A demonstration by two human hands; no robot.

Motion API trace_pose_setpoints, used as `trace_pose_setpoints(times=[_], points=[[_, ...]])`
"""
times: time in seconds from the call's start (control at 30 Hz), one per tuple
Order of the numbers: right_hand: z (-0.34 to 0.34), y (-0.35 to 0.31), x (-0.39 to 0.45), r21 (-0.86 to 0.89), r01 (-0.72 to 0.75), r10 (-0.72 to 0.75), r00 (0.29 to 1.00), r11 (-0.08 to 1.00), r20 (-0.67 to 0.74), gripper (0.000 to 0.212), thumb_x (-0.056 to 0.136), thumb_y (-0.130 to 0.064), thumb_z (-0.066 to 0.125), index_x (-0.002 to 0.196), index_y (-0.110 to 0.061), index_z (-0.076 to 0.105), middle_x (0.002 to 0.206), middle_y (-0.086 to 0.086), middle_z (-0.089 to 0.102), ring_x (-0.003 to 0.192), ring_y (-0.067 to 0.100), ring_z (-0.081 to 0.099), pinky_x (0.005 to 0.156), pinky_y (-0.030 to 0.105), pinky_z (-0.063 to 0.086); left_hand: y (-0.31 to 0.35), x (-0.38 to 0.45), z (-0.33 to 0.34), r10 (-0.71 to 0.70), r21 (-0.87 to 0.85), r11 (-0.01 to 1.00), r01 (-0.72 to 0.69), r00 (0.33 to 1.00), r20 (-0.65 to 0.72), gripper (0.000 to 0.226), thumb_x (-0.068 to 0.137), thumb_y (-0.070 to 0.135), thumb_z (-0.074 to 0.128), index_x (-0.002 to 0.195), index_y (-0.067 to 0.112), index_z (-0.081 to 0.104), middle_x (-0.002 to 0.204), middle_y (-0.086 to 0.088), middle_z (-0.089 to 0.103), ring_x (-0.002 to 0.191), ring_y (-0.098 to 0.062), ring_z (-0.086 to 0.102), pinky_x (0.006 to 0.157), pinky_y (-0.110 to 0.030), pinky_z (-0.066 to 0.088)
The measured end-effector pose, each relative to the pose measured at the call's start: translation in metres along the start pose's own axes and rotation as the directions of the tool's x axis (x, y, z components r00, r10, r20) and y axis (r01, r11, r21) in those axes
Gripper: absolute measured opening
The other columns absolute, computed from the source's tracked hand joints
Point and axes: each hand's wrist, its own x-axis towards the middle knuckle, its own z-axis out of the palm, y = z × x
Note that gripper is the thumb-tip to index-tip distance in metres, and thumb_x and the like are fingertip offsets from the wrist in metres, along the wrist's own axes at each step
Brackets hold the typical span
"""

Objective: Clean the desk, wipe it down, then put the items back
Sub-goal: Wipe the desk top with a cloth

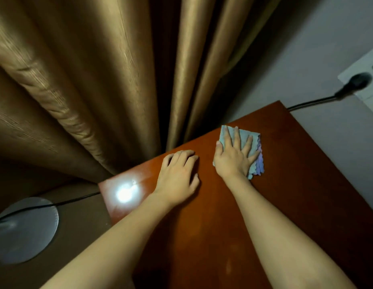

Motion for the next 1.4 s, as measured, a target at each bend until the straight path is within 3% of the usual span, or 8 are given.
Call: trace_pose_setpoints(times=[0.4,0.6,0.73,0.9,1.17,1.4], points=[[0.0,-0.04,-0.004,-0.046,0.238,-0.235,0.971,0.97,0.049,0.05,0.1,-0.046,0.012,0.148,-0.042,-0.002,0.159,-0.008,-0.01,0.145,0.03,-0.014,0.112,0.062,-0.008,-0.016,-0.007,-0.012,-0.12,0.018,0.993,0.12,0.993,-0.015,0.058,0.077,0.041,0.038,0.122,0.011,0.059,0.125,-0.006,0.057,0.117,-0.024,0.052,0.098,-0.042,0.04],[0.007,-0.018,-0.03,0.013,0.214,-0.214,0.977,0.977,0.007,0.052,0.1,-0.046,0.016,0.148,-0.042,-0.003,0.159,-0.01,-0.008,0.146,0.026,-0.011,0.113,0.059,-0.007,0.003,-0.028,-0.005,-0.149,0.033,0.988,0.149,0.989,-0.003,0.061,0.079,0.042,0.038,0.129,0.01,0.055,0.132,-0.01,0.052,0.125,-0.026,0.047,0.107,-0.047,0.03],[0.012,0.024,-0.067,0.021,0.134,-0.134,0.991,0.991,0.002,0.052,0.1,-0.048,0.016,0.148,-0.043,-0.002,0.159,-0.011,-0.008,0.146,0.025,-0.011,0.114,0.058,-0.006,0.028,-0.05,0.001,-0.117,0.033,0.993,0.116,0.993,0.002,0.059,0.083,0.04,0.045,0.135,0.011,0.049,0.139,-0.01,0.046,0.132,-0.026,0.039,0.111,-0.046,0.022],[0.019,0.089,-0.116,0.028,0.002,-0.002,1.0,1.0,0.0,0.051,0.1,-0.048,0.014,0.148,-0.042,-0.002,0.159,-0.012,-0.009,0.146,0.025,-0.012,0.114,0.058,-0.005,0.081,-0.083,0.02,-0.056,0.065,0.997,0.048,0.991,0.122,0.062,0.091,0.04,0.044,0.147,0.018,0.028,0.152,-0.003,0.025,0.142,-0.02,0.016,0.116,-0.041,0.004],[0.033,0.207,-0.203,0.055,-0.144,0.146,0.989,0.988,-0.028,0.051,0.1,-0.048,0.012,0.147,-0.043,-0.006,0.159,-0.01,-0.008,0.146,0.026,-0.013,0.114,0.058,-0.005,0.183,-0.157,0.06,0.06,0.075,0.994,-0.079,0.971,0.231,0.06,0.095,0.04,0.038,0.149,0.022,0.019,0.155,0.0,0.016,0.144,-0.018,0.006,0.117,-0.04,-0.003],[0.049,0.326,-0.307,0.121,-0.243,0.248,0.968,0.962,-0.027,0.051,0.099,-0.049,0.011,0.147,-0.043,-0.007,0.159,-0.01,-0.011,0.145,0.026,-0.016,0.114,0.057,-0.009,0.29,-0.24,0.104,0.228,0.078,0.962,-0.26,0.929,0.291,0.059,0.096,0.041,0.035,0.149,0.02,0.021,0.155,0.0,0.018,0.144,-0.018,0.009,0.117,-0.04,0.001]])
